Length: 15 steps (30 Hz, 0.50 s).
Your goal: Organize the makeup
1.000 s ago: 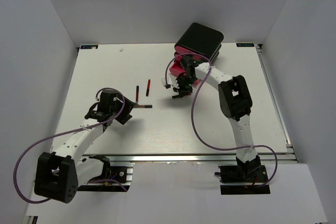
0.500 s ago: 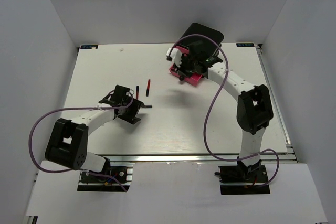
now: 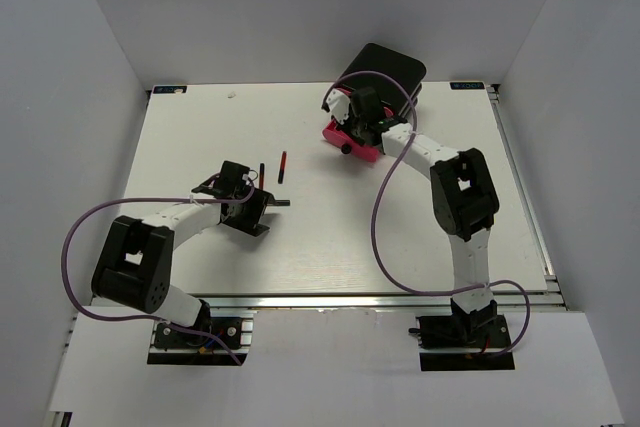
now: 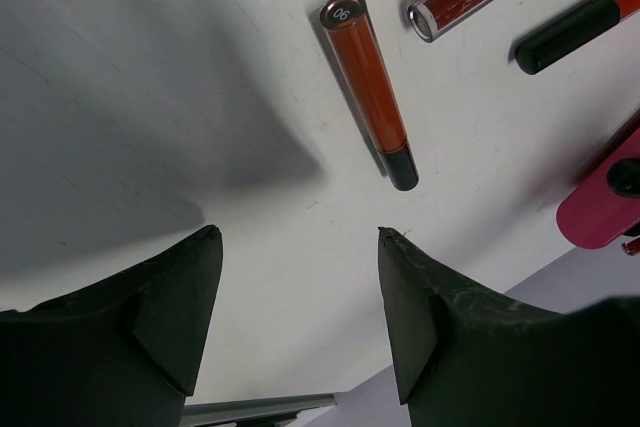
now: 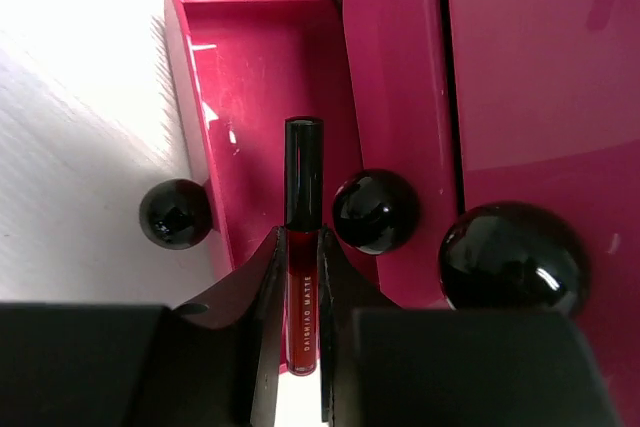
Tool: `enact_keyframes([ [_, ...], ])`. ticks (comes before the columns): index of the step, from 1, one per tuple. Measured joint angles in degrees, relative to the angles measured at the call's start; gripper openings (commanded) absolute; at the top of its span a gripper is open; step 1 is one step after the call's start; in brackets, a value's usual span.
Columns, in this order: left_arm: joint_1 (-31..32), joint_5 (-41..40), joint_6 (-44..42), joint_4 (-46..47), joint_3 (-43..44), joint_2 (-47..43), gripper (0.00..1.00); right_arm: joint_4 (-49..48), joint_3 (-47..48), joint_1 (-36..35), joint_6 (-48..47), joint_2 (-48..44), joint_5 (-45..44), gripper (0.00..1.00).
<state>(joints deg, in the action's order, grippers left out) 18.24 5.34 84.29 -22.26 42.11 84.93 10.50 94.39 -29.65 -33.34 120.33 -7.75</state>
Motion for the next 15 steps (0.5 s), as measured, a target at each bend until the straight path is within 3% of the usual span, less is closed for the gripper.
enact_keyframes([
  [1, 0.0, 0.0, 0.1, 0.0, 0.0, 0.0, 0.73, 0.0, 0.0, 0.0, 0.0, 0.1, -0.3, 0.00],
  [3, 0.0, 0.0, 0.3, 0.0, 0.0, 0.0, 0.73, -0.2, 0.0, 0.0, -0.1, 0.2, -0.9, 0.14],
  [5, 0.0, 0.0, 0.3, 0.0, 0.0, 0.1, 0.73, -0.8, -0.1, 0.0, -0.4, 0.2, -1.2, 0.38],
  [8, 0.0, 0.0, 0.3, 0.0, 0.3, 0.7, 0.73, -1.2, -0.5, -0.5, -1.2, 0.2, -1.3, 0.50],
  [15, 0.0, -0.5, 0.7, -0.9, 2.1, 2.6, 0.72, -2.0, -2.1, -1.0, -2.0, -0.1, 0.0, 0.58],
])
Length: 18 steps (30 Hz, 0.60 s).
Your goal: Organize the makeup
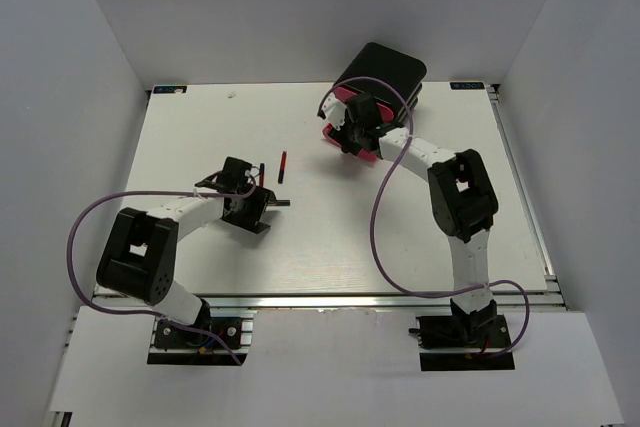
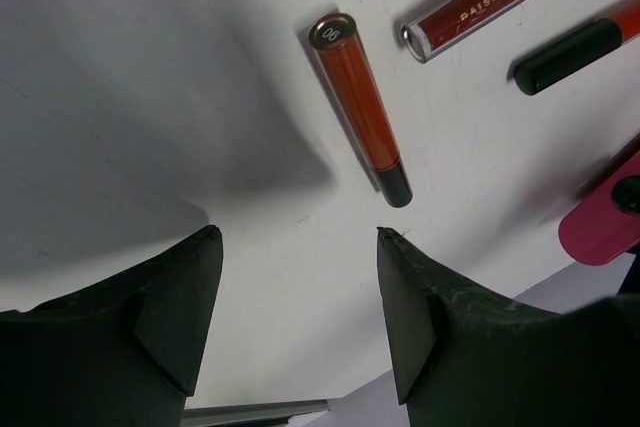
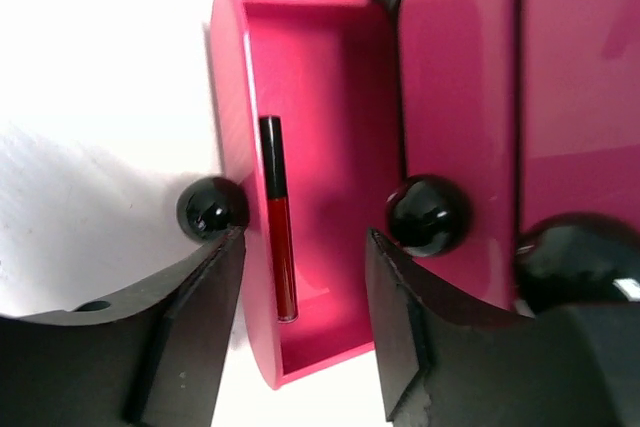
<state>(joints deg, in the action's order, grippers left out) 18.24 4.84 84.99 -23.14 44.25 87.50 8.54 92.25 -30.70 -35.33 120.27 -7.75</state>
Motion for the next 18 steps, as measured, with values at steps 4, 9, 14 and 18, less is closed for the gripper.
enact_keyframes([
  [4, 0.0, -1.1, 0.9, -2.1, 2.3, 2.1, 0.71, 0.4, -2.4, 0.4, 0.1, -1.4, 2.4, 0.59],
  [9, 0.0, -2.3, 3.2, -4.1, 5.6, 5.6, 0.70, 0.7, -7.1, 0.7, 2.1, -8.2, 7.1, 0.59],
  [14, 0.0, -2.5, 5.6, -5.7, 10.1, 9.5, 0.70, 0.0, -12.3, 0.7, 4.6, -17.3, 11.3, 0.59],
  [18, 0.0, -2.5, 7.3, -5.9, 12.4, 11.6, 0.62, -0.7, -17.0, 0.6, 5.9, -22.6, 13.4, 0.59],
])
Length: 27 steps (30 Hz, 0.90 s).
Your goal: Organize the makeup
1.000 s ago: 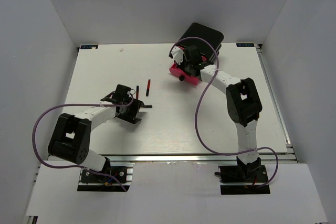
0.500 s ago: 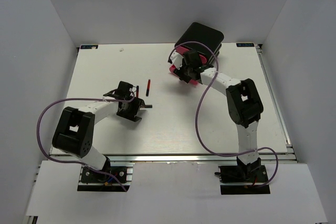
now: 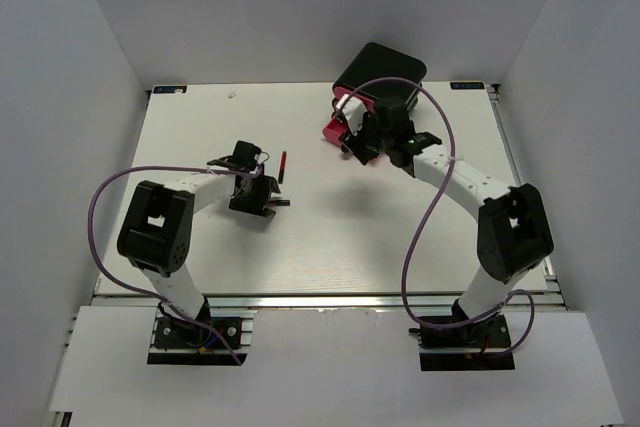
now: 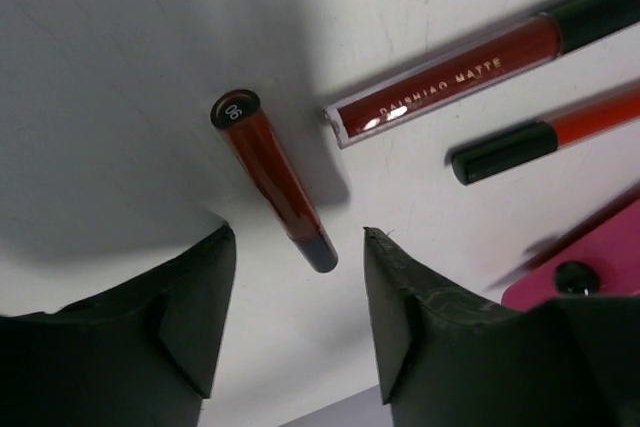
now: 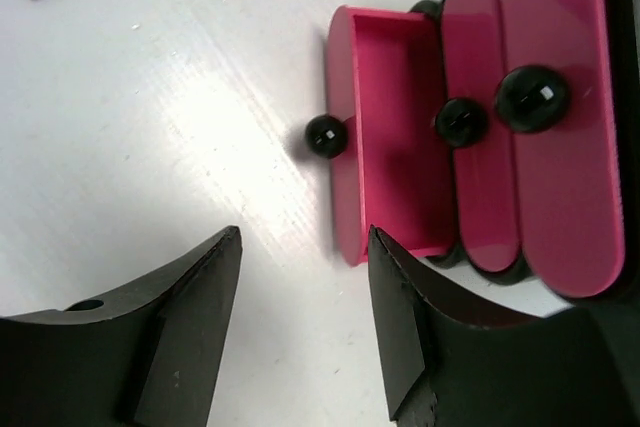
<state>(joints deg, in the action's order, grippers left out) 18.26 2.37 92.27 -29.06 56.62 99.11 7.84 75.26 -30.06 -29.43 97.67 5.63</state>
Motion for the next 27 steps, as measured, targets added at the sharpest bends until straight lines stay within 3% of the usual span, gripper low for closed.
enact_keyframes([
  [3, 0.0, 0.0, 1.4, -1.2, 1.6, 1.7, 0.42, -0.2, -3.3, 0.0, 1.0, -2.5, 1.5, 0.63],
  [4, 0.0, 0.1, 1.5, -1.5, 2.2, 2.4, 0.31, 0.0, -4.2, 0.0, 1.2, -3.2, 2.1, 0.70],
  [7, 0.1, 1.0, 1.8, -1.8, 3.3, 3.7, 0.18, 1.4, -6.3, 0.1, 0.7, -6.0, 5.6, 0.89],
  [10, 0.7, 0.8, 2.1, -2.1, 3.1, 3.5, 0.13, 2.4, -9.4, 0.6, -1.3, -12.0, 11.2, 0.89],
  [13, 1.0, 0.8, 2.3, -1.9, 1.8, 2.4, 0.01, 2.1, -12.1, 0.8, -2.3, -18.6, 15.6, 0.89],
  [23, 6.2, -1.8, 1.0, -6.1, -4.6, -9.0, 0.00, -3.9, -17.7, 3.6, -2.0, -26.6, 22.0, 0.89],
  [24, 6.8, -2.1, -0.1, -4.9, -4.6, -10.6, 0.00, -4.7, -18.7, 3.9, -1.4, -27.1, 22.0, 0.87],
  [26, 7.3, -2.2, -2.8, -1.4, -3.9, -13.1, 0.00, -5.8, -19.9, 4.8, -0.2, -27.6, 22.4, 0.19],
  [27, 7.3, -2.0, -4.5, 1.2, -3.1, -13.6, 0.00, -6.2, -20.0, 5.3, 0.9, -27.6, 23.1, 0.00],
])
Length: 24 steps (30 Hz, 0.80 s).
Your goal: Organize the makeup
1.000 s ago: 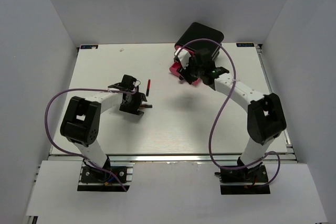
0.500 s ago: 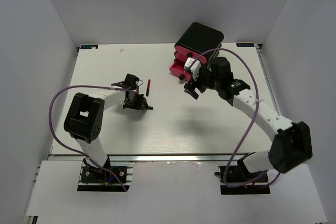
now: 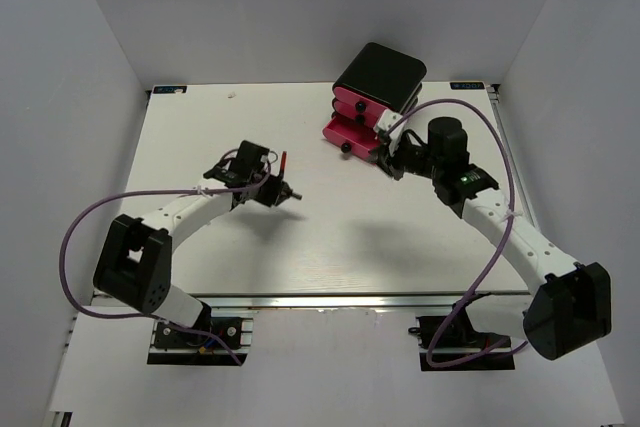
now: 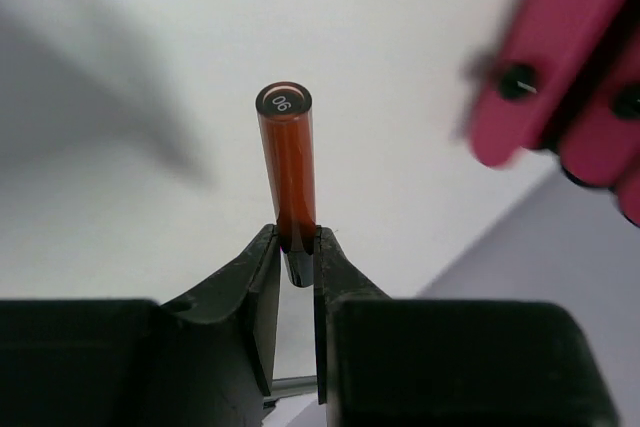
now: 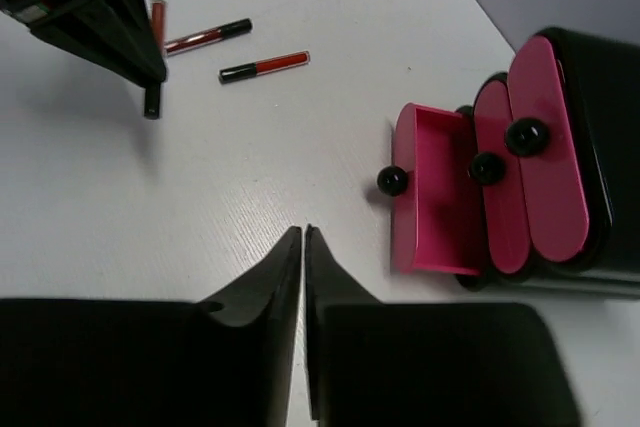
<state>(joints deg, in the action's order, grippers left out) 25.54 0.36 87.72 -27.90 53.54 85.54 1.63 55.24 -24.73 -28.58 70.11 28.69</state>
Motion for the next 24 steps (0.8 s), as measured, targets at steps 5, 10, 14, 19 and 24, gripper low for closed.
enact_keyframes([
  [5, 0.0, 4.7, -6.6, 11.4, 12.9, 9.4, 0.00, -4.6, 0.0, 6.1, 10.9, 0.0, 0.4, 0.00],
  [10, 1.7, 8.1, -9.4, 18.4, 35.7, 29.6, 0.00, -6.7, 0.0, 10.8, 17.2, -0.1, -1.7, 0.00],
  [14, 3.3, 8.4, -9.7, 19.0, 46.0, 39.8, 0.00, -6.6, -0.3, 12.0, 19.1, -1.6, -2.8, 0.00],
  [19, 4.5, 8.2, -9.7, 17.7, 52.6, 46.3, 0.03, -6.5, -3.0, 12.7, 19.7, -6.0, -3.6, 0.00],
  [24, 4.7, 8.3, -9.9, 16.1, 53.9, 47.6, 0.53, -6.4, -4.8, 12.8, 20.3, -7.3, -4.2, 0.00],
])
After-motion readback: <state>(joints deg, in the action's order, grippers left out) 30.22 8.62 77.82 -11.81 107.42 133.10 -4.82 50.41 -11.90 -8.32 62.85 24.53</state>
